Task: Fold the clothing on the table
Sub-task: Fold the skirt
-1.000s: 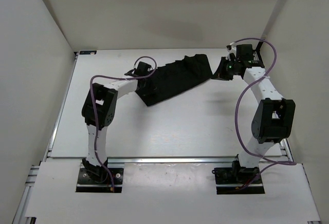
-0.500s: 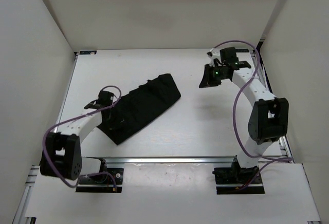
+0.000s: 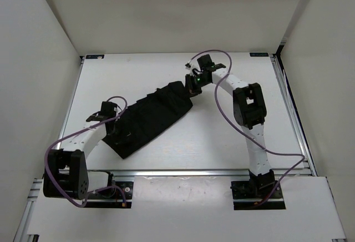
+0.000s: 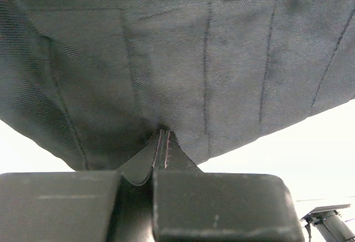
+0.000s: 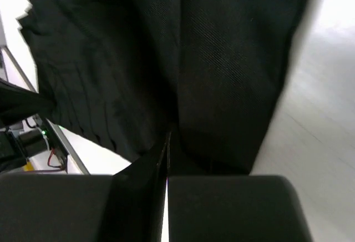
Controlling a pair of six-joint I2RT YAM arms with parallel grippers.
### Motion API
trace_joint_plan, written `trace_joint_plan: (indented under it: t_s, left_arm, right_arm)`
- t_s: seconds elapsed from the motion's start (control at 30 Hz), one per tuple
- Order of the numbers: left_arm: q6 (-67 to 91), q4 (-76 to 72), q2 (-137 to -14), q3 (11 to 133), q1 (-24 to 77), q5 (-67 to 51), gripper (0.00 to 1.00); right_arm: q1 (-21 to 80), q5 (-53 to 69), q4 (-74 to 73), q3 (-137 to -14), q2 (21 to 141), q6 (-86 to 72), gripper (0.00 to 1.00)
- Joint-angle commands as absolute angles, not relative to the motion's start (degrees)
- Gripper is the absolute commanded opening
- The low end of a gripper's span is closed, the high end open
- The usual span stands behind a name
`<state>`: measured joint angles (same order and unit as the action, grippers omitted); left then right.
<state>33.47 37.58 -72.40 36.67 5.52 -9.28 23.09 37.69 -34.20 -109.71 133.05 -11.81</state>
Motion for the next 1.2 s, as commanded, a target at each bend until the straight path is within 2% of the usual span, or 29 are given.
trace_joint_plan:
  t_s: [0.0, 0.17, 0.27, 0.5, 0.73, 0.83, 0.93, 1.0, 1.17]
  left_arm:
    - [31.8, 39.2, -69.8, 36.6, 4.7, -10.3, 0.0]
    - [32.6, 39.0, -69.1, 36.5, 5.6, -11.2, 0.0]
    - [32.6, 38.4, -69.1, 35.9, 5.8, -11.9, 0.0]
    - [33.3, 33.1, -72.9, 36.5, 8.0, -12.7, 0.0]
    - [34.4, 28.0, -84.4, 43.9, 12.6, -13.4, 0.0]
    - [34.5, 27.3, -87.4, 47.9, 14.2, -14.1, 0.0]
    - [34.8, 27.6, -88.9, 50.4, 14.9, -13.7, 0.0]
    - [34.5, 27.7, -89.3, 50.9, 14.9, -13.9, 0.0]
    - [35.5, 27.1, -88.9, 50.3, 14.9, -14.2, 0.0]
  right_arm:
    - [24.5, 40.4, -34.4, -111.9, 134.2, -12.9, 0.0]
    - [26.7, 36.1, -39.2, -111.6, 138.7, -11.6, 0.0]
    - [25.6, 30.4, -41.9, -109.0, 137.1, -11.3, 0.0]
    - [20.3, 22.7, -40.2, -84.8, 123.6, -12.7, 0.0]
    - [20.0, 19.4, -42.9, -64.2, 108.2, -7.8, 0.0]
    - [19.1, 20.6, -40.0, -63.8, 101.6, -8.3, 0.09]
    - [17.7, 21.3, -40.0, -72.4, 97.7, -8.1, 0.32]
    - [17.7, 20.2, -40.9, -77.6, 96.5, -7.4, 0.39]
    - [19.8, 22.1, -44.6, -88.1, 99.8, -5.9, 0.46]
